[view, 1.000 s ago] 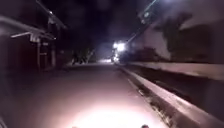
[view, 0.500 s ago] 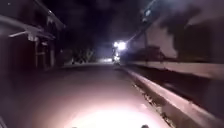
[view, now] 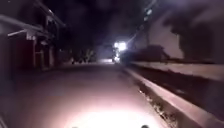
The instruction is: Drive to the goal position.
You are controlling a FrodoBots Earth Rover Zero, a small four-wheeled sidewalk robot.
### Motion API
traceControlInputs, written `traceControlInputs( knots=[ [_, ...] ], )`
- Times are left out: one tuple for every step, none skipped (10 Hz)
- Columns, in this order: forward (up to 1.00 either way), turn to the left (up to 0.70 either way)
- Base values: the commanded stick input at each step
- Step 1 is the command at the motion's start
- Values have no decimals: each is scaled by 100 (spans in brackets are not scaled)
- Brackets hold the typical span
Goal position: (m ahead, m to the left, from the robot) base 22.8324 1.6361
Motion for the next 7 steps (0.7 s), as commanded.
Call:
traceControlInputs(
  knots=[
    [70, 0],
    [70, 0],
    [70, 0],
    [70, 0],
    [70, 0],
    [70, 0],
    [70, 0]
  ],
)
